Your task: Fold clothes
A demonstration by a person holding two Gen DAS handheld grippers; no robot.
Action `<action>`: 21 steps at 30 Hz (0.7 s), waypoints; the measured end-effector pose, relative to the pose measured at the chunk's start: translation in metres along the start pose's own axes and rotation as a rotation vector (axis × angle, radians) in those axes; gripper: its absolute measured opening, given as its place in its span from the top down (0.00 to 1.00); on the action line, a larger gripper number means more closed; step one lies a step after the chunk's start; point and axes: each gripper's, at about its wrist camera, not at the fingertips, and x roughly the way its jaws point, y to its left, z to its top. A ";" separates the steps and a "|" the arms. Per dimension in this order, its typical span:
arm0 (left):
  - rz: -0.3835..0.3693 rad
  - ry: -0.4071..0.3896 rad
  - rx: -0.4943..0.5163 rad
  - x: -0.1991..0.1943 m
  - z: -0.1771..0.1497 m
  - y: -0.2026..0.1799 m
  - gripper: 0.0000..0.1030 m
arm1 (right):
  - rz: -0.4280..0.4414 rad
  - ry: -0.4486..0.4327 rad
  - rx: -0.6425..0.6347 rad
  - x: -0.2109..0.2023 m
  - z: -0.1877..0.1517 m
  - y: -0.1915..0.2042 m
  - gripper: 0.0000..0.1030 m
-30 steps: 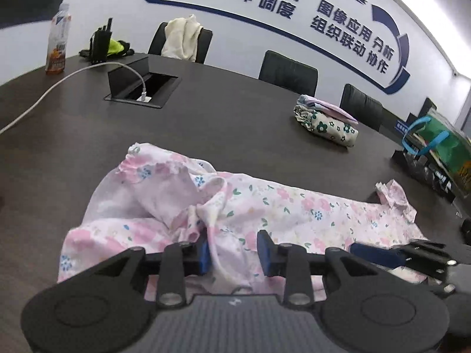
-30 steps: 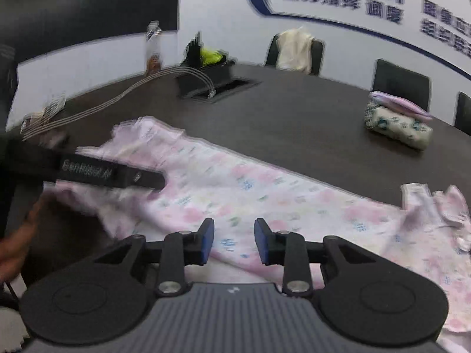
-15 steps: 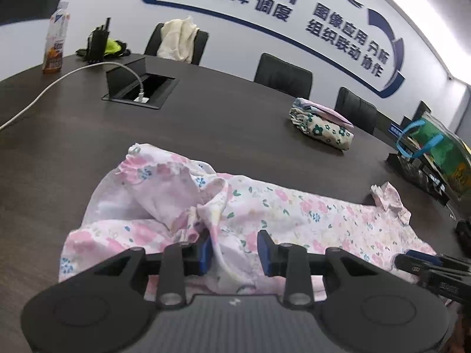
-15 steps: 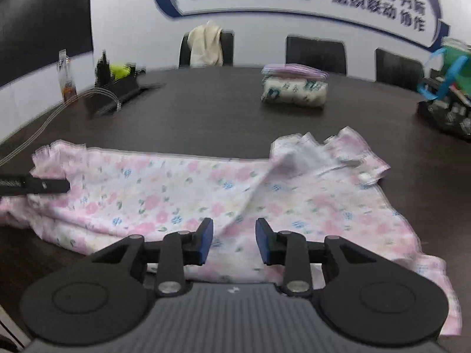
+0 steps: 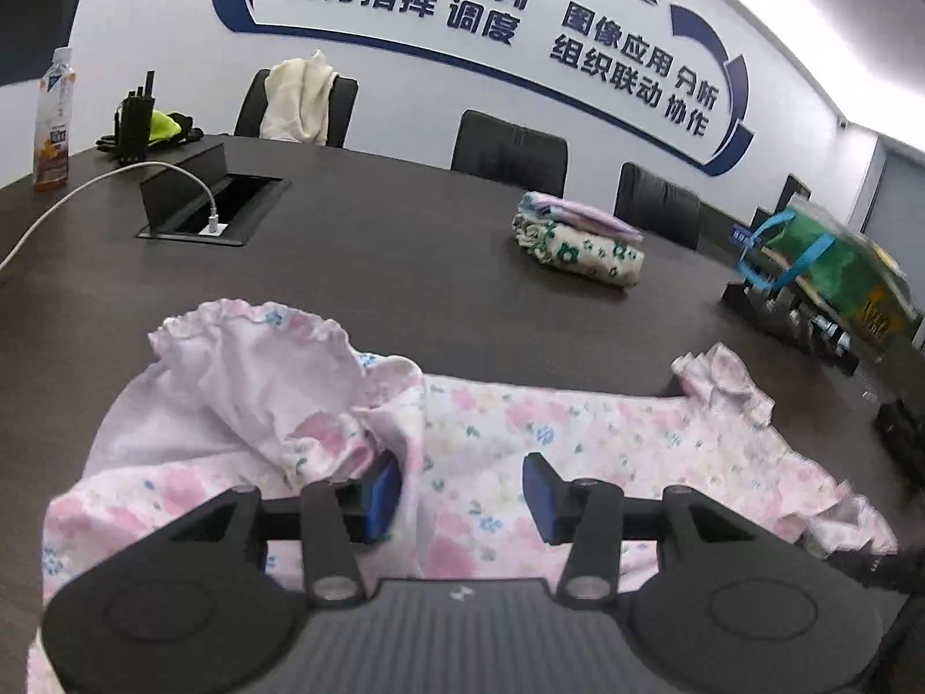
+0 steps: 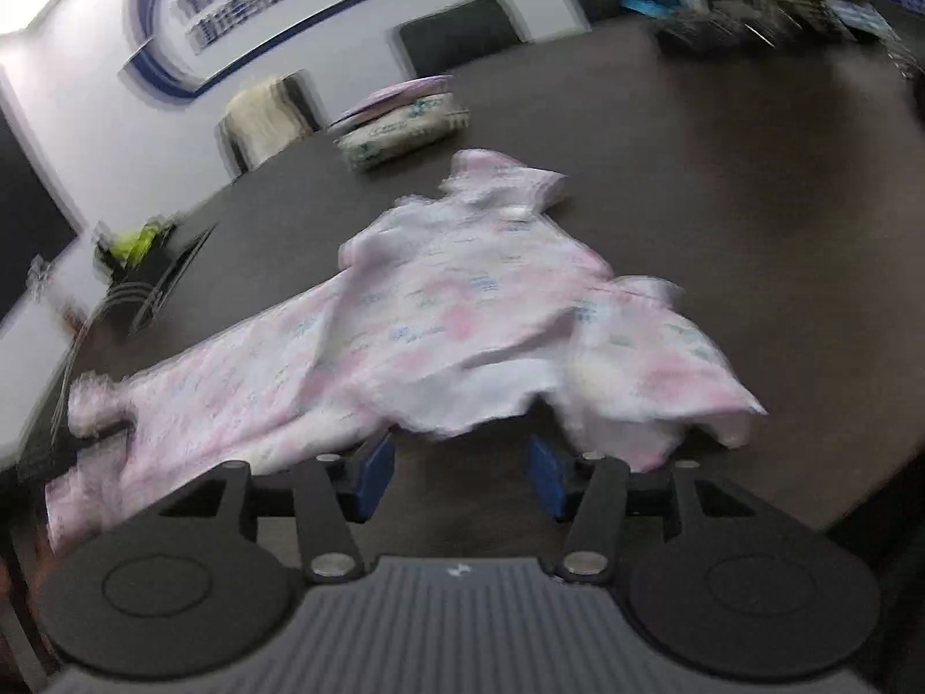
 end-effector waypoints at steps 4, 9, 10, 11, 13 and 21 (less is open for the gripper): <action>0.022 -0.009 -0.057 -0.002 0.000 0.013 0.57 | -0.011 -0.102 0.175 -0.006 0.006 -0.026 0.49; 0.079 -0.081 -0.132 -0.015 -0.003 0.031 0.57 | -0.035 -0.183 0.288 0.006 0.013 -0.045 0.67; 0.091 -0.091 -0.141 -0.017 -0.005 0.033 0.57 | -0.045 -0.186 0.285 0.012 0.014 -0.044 0.85; 0.106 -0.100 -0.151 -0.020 -0.006 0.035 0.57 | -0.051 -0.192 0.261 0.017 0.015 -0.041 0.90; 0.143 -0.126 -0.158 -0.028 -0.005 0.039 0.56 | -0.080 -0.219 0.174 0.023 0.018 -0.029 0.96; 0.224 -0.246 -0.204 -0.062 0.003 0.054 0.55 | 0.059 -0.442 -0.527 0.008 0.007 0.086 0.97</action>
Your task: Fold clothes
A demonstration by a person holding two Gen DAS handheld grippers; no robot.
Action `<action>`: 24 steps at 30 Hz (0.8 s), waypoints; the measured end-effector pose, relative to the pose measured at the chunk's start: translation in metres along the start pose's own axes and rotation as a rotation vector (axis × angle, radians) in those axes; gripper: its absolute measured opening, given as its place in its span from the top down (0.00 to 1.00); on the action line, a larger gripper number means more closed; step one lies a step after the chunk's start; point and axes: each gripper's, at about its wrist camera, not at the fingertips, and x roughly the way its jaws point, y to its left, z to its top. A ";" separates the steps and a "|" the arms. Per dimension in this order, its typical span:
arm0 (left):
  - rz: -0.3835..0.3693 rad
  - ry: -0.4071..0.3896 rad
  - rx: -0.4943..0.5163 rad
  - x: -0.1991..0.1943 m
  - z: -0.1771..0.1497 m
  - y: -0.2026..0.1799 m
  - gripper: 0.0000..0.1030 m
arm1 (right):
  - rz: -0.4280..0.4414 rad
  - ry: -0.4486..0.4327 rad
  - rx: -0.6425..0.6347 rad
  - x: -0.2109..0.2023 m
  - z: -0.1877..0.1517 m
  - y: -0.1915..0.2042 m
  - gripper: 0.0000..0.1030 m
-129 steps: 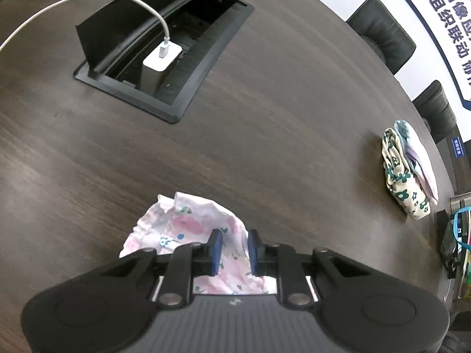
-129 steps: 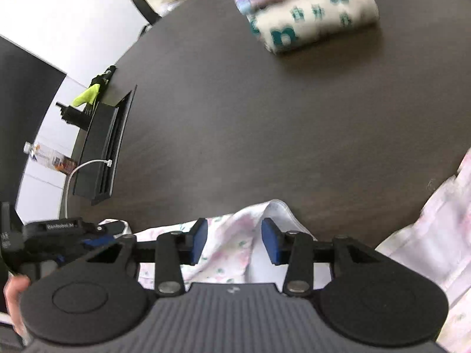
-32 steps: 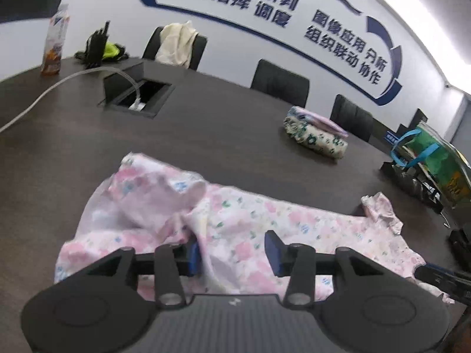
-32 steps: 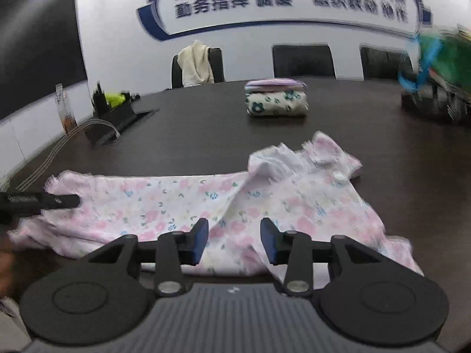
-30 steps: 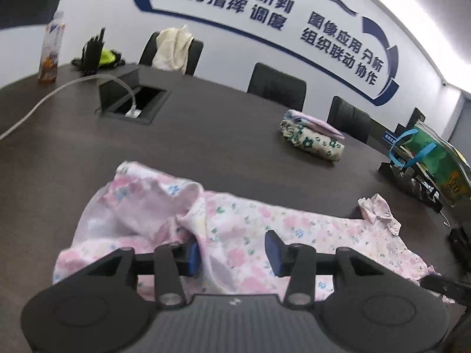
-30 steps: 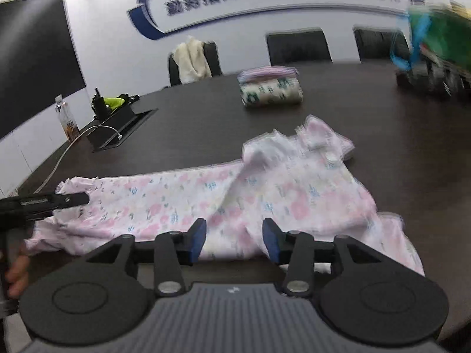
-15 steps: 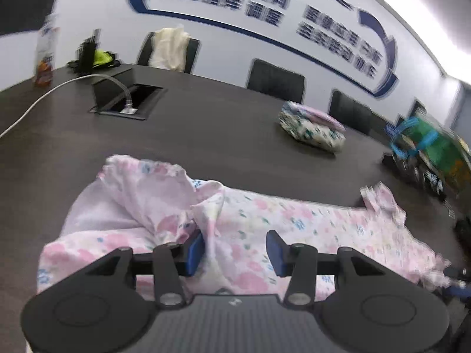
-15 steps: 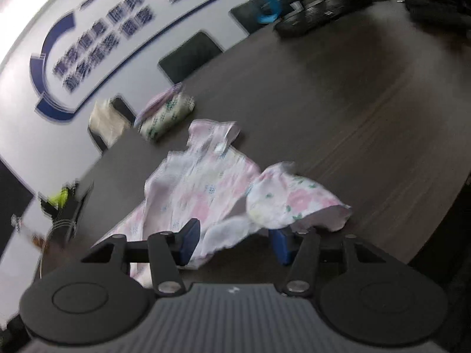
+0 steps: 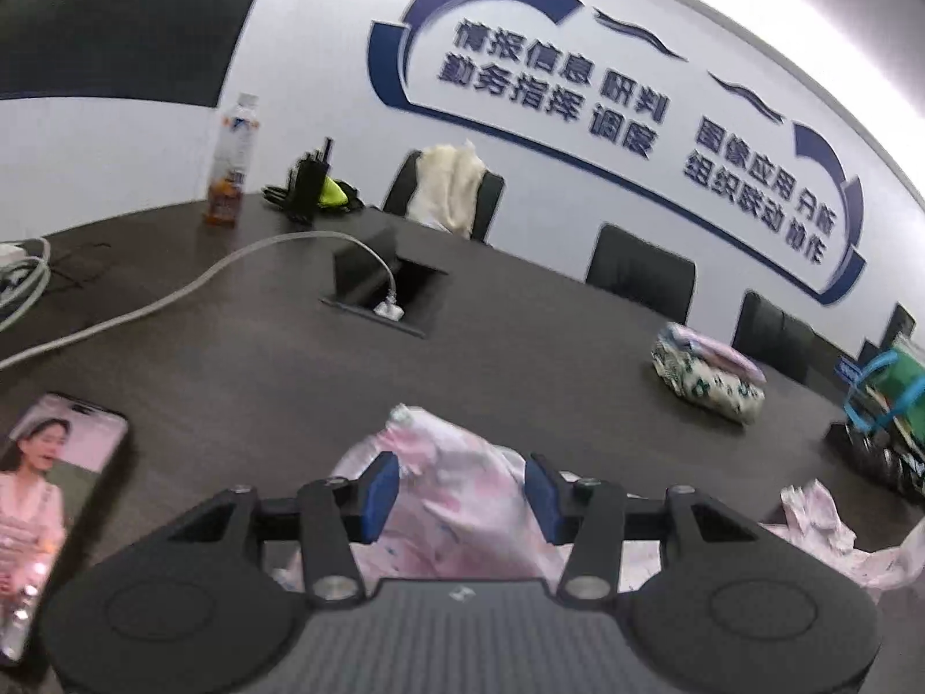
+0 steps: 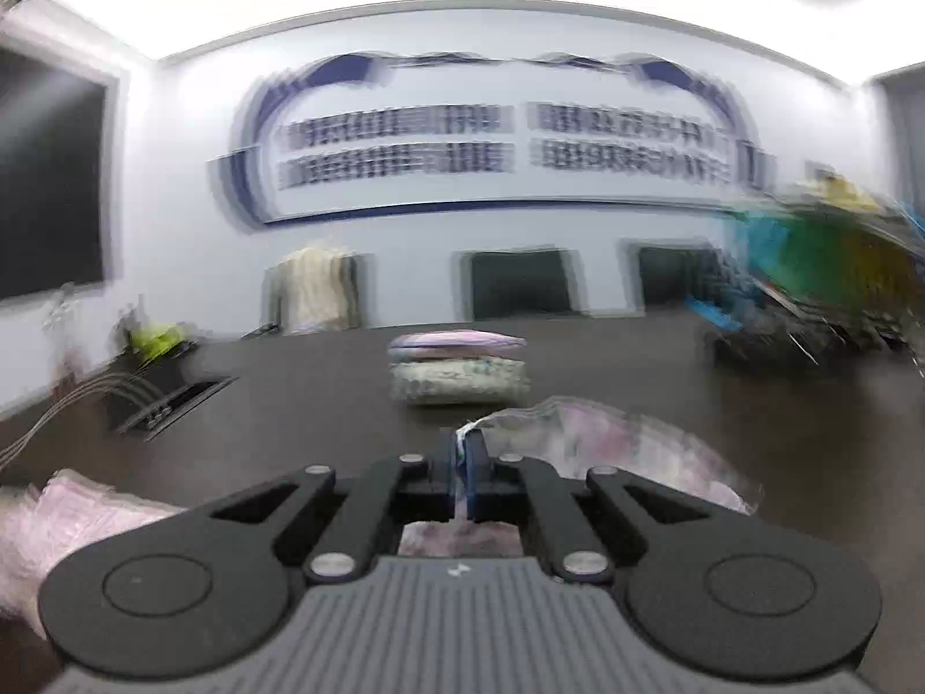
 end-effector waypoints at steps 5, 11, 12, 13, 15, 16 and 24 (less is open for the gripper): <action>-0.079 0.008 0.016 -0.007 0.003 -0.006 0.52 | 0.324 0.188 -0.348 0.028 -0.021 0.079 0.97; -0.169 0.101 0.057 0.003 -0.009 -0.024 0.52 | 0.463 0.335 -0.435 0.040 -0.033 0.104 0.53; -0.182 0.112 0.063 0.003 -0.010 -0.026 0.52 | 0.485 0.329 -0.420 0.035 -0.029 0.101 0.49; -0.190 0.116 0.069 0.003 -0.012 -0.028 0.51 | 0.516 0.324 -0.395 0.031 -0.023 0.095 0.48; -0.190 0.112 0.081 0.003 -0.016 -0.031 0.49 | 0.551 0.322 -0.343 0.020 -0.011 0.078 0.48; -0.191 0.114 0.082 0.004 -0.016 -0.032 0.48 | 0.547 0.303 -0.308 0.013 -0.002 0.067 0.48; -0.281 0.144 0.072 0.006 -0.015 -0.051 0.48 | 0.033 0.338 0.172 0.043 0.028 -0.062 0.35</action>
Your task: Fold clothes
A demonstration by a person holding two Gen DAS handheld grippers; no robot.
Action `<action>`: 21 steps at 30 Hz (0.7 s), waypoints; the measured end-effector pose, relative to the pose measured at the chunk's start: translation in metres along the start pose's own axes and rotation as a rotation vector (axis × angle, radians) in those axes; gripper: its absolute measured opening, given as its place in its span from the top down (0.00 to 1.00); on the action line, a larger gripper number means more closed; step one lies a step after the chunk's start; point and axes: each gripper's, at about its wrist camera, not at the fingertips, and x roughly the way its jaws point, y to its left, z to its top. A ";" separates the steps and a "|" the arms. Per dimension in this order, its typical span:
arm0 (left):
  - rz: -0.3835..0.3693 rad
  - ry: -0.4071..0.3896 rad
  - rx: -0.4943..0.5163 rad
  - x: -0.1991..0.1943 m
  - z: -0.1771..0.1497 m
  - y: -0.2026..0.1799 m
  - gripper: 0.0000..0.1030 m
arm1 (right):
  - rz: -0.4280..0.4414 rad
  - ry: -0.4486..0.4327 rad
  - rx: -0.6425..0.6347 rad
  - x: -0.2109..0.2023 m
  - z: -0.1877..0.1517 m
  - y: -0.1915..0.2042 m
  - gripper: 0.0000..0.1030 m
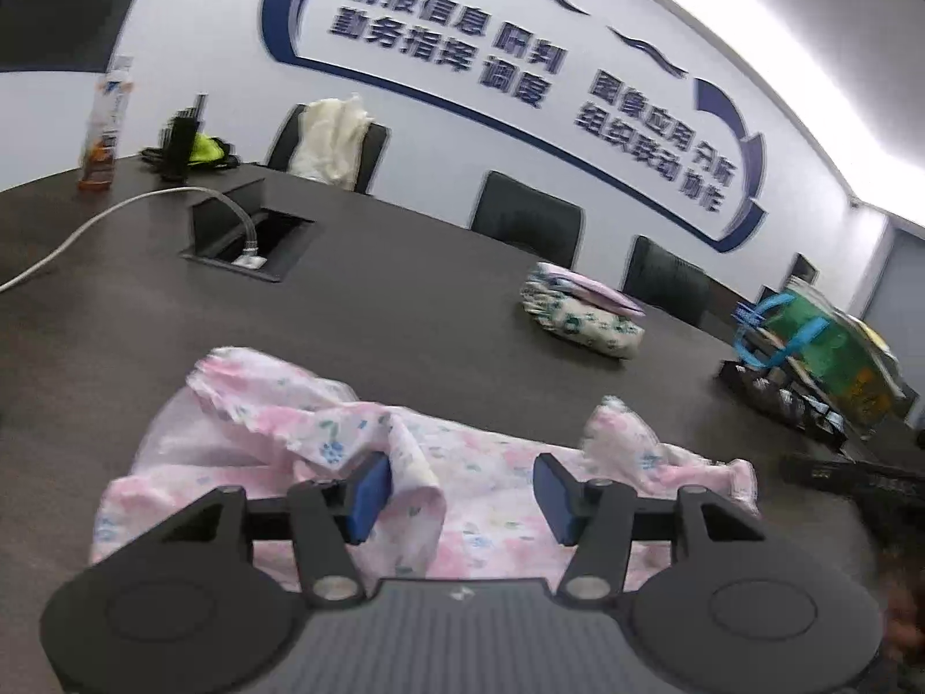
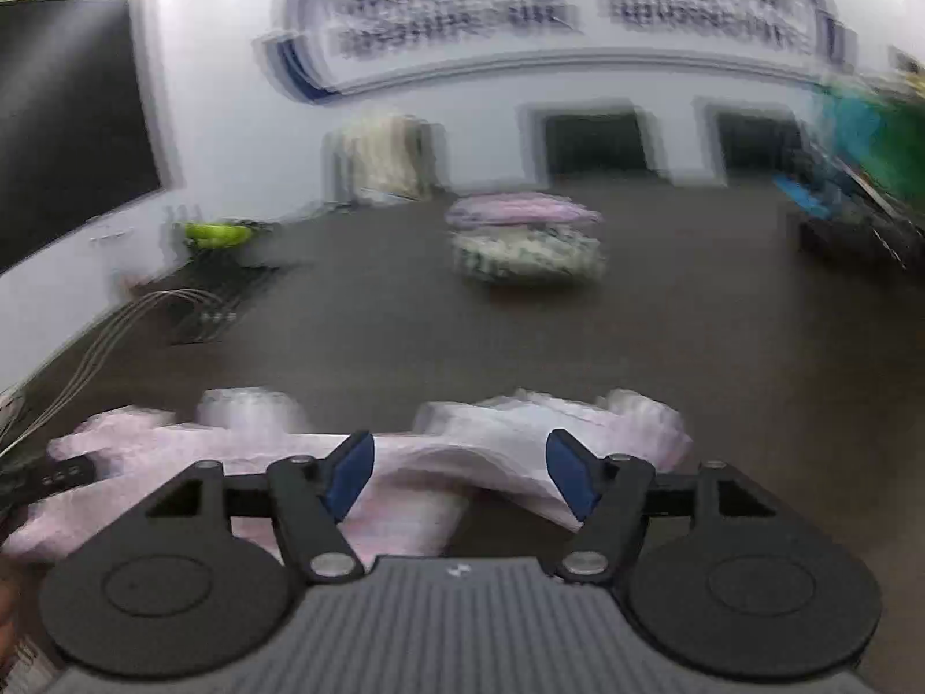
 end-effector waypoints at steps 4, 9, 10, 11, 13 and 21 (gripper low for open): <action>-0.073 0.045 0.015 0.013 0.004 -0.016 0.43 | -0.003 0.088 0.089 0.040 0.011 -0.030 0.35; -0.066 0.103 0.097 0.045 0.000 -0.039 0.48 | -0.074 0.137 0.093 0.072 0.014 -0.037 0.35; -0.068 0.123 0.102 0.051 -0.002 -0.042 0.60 | -0.089 0.152 0.113 0.077 0.013 -0.040 0.36; -0.076 0.146 0.104 0.057 -0.004 -0.044 0.66 | -0.085 0.164 0.139 0.082 0.011 -0.043 0.47; -0.096 0.185 0.097 0.067 -0.008 -0.046 0.79 | -0.056 0.180 0.178 0.089 0.008 -0.051 0.77; -0.080 0.236 0.052 0.074 -0.017 -0.035 0.81 | -0.002 -0.083 -0.235 0.039 0.039 0.034 0.95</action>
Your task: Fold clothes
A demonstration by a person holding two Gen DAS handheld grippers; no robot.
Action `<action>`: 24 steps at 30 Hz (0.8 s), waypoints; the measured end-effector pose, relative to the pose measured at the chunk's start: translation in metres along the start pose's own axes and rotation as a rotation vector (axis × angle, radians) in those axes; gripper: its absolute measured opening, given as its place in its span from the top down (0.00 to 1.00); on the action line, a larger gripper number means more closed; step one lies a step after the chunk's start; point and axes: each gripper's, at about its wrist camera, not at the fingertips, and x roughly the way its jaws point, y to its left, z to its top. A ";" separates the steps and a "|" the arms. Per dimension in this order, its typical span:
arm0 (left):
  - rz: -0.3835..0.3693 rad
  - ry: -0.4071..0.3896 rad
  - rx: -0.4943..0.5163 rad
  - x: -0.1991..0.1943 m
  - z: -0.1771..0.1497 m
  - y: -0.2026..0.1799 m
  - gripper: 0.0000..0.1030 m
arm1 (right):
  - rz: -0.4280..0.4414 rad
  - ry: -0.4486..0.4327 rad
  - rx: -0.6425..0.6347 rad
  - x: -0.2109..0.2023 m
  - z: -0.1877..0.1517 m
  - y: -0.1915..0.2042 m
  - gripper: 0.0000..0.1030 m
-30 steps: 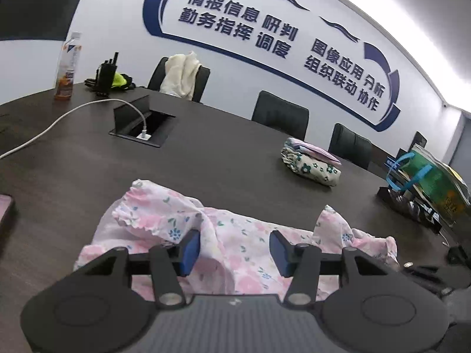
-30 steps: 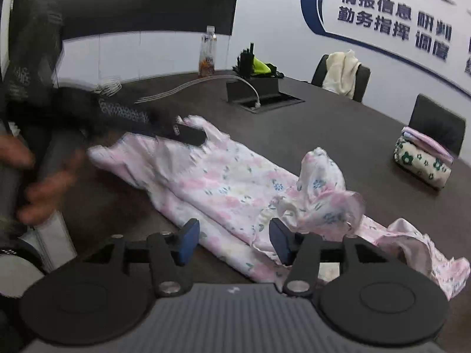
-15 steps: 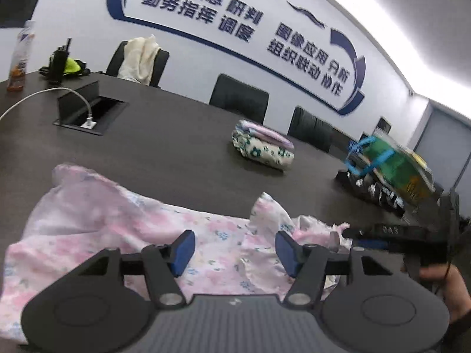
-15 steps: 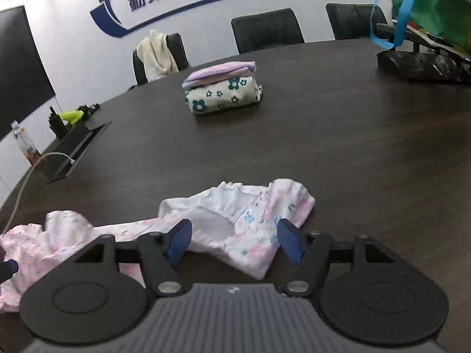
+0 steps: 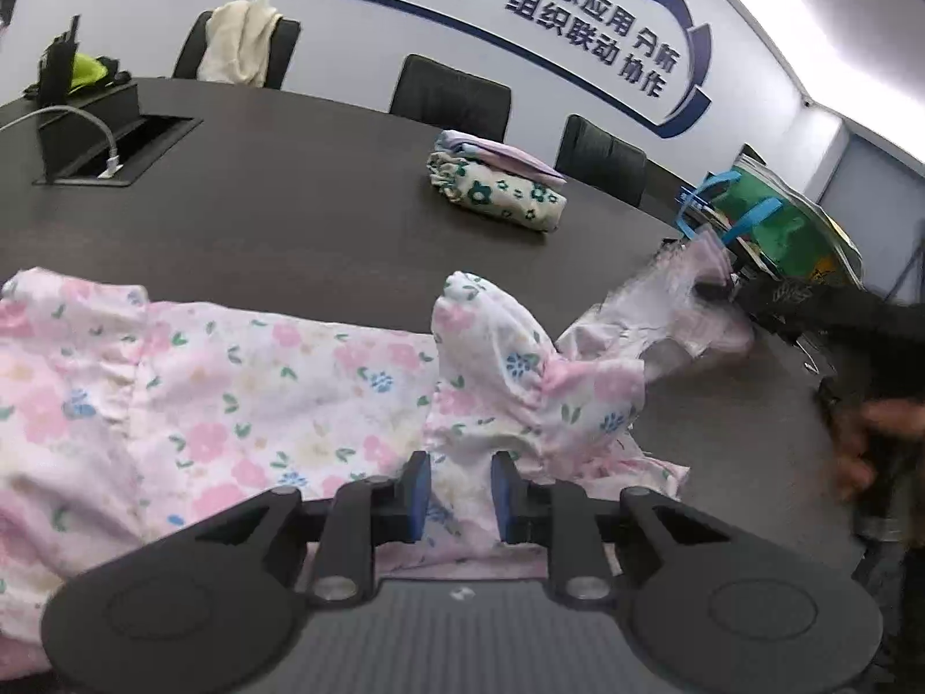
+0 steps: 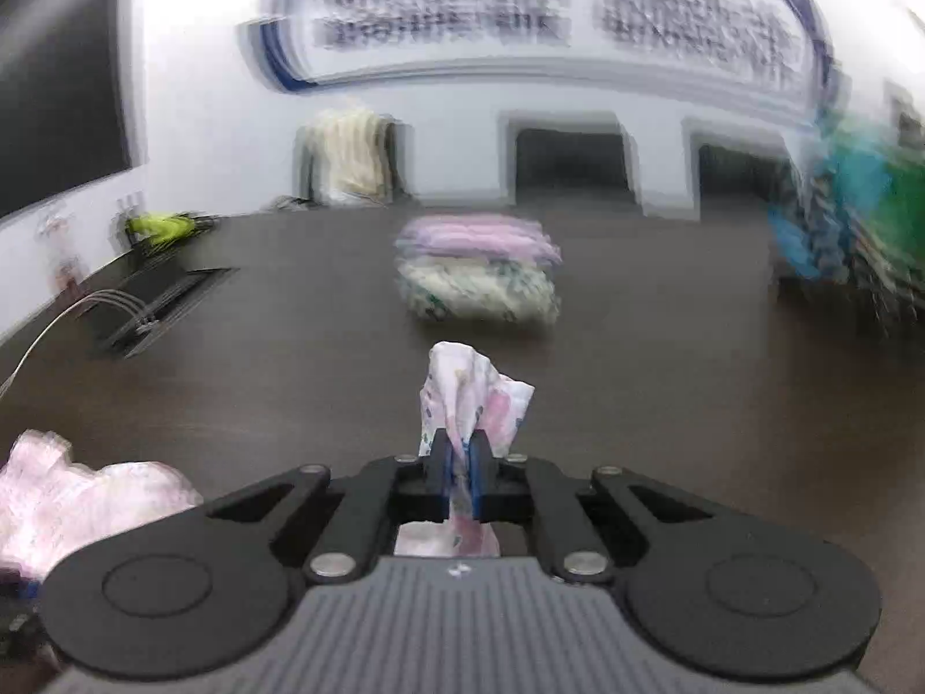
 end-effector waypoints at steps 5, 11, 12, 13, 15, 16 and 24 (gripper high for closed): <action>0.018 -0.116 -0.174 -0.034 0.005 0.038 0.80 | 0.275 0.070 -0.377 -0.018 -0.021 0.110 0.95; 0.039 -0.165 -0.197 -0.050 0.016 0.057 0.80 | 0.365 0.121 -0.462 -0.003 -0.061 0.153 0.78; 0.043 -0.165 -0.199 -0.050 0.017 0.058 0.80 | 0.378 0.121 -0.458 -0.004 -0.063 0.152 0.70; 0.043 -0.164 -0.201 -0.050 0.018 0.060 0.80 | 0.390 0.116 -0.446 -0.007 -0.063 0.149 0.57; 0.044 -0.164 -0.203 -0.051 0.019 0.062 0.80 | 0.396 0.079 -0.367 -0.021 -0.052 0.132 0.53; 0.045 -0.164 -0.199 -0.051 0.020 0.061 0.79 | 0.396 0.059 -0.313 -0.028 -0.045 0.121 0.54; 0.005 -0.134 -0.159 -0.042 0.014 0.045 0.77 | 0.251 0.126 -0.002 0.000 -0.042 0.068 0.85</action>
